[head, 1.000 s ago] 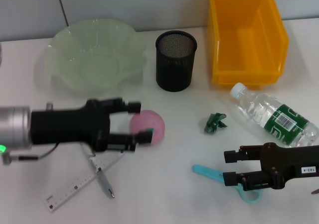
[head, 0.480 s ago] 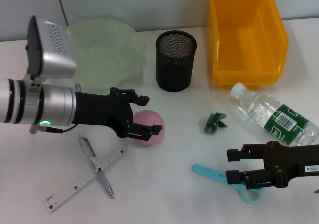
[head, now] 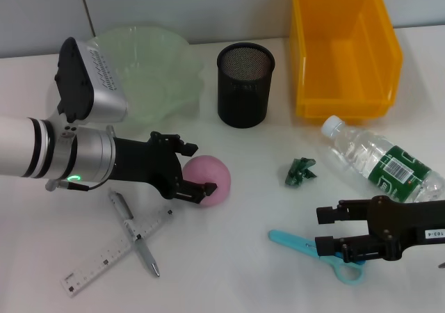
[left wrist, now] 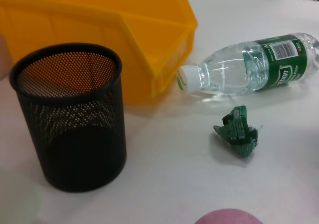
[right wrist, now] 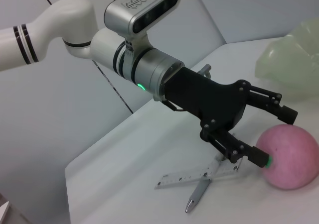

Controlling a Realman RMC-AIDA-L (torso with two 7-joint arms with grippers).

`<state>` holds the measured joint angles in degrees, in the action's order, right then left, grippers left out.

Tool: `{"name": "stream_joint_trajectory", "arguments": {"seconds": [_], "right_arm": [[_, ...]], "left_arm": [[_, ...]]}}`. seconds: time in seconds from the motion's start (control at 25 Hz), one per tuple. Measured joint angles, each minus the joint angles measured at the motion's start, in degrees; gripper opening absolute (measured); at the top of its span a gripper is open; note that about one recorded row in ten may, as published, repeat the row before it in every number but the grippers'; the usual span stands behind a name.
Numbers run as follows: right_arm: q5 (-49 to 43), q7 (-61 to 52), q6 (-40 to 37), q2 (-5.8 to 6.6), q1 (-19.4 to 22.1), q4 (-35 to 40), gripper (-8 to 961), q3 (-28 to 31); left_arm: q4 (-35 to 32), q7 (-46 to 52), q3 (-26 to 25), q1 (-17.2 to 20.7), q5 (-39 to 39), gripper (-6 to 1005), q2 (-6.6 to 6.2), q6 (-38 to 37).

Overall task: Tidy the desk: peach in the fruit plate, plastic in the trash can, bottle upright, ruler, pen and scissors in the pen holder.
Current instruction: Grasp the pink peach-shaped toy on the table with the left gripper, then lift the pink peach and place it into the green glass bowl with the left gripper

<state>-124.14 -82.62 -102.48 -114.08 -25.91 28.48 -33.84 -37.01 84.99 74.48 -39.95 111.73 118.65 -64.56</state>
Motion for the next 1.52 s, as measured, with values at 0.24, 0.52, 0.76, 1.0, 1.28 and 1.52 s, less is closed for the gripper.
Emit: {"name": "stream_joint_trajectory", "arguments": {"seconds": [0.24,0.52,0.76,1.0,1.28,1.52], "right_arm": [[0.0,0.0,0.0,0.0,-0.26,0.0,762,0.0],[-0.02,-0.24,0.29,0.0,-0.28,0.0,761,-0.12],[-0.05,-0.27,0.43,0.0,-0.28,0.0,761,-0.27],[-0.05,-0.34,0.33,-0.01,-0.31,0.05,761,-0.03],[-0.05,-0.36,0.3,-0.09,-0.39,0.09,761,-0.02],[-0.03,-0.45,0.06,-0.09,-0.37,0.17,761,-0.07]], "left_arm": [[1.93,0.59,0.29,-0.92,0.05,837,0.01,0.19],[2.02,0.74,1.69,-0.96,0.05,834,0.01,0.22],[2.01,0.74,1.48,-0.76,-0.31,606,-0.07,-0.65],[1.51,0.79,0.07,-0.14,-1.57,449,-0.09,-2.48],[1.27,-0.84,-9.66,1.97,-12.85,361,-0.27,-7.39],[4.23,-5.3,-15.34,3.92,-25.96,334,0.0,-3.93]]}}
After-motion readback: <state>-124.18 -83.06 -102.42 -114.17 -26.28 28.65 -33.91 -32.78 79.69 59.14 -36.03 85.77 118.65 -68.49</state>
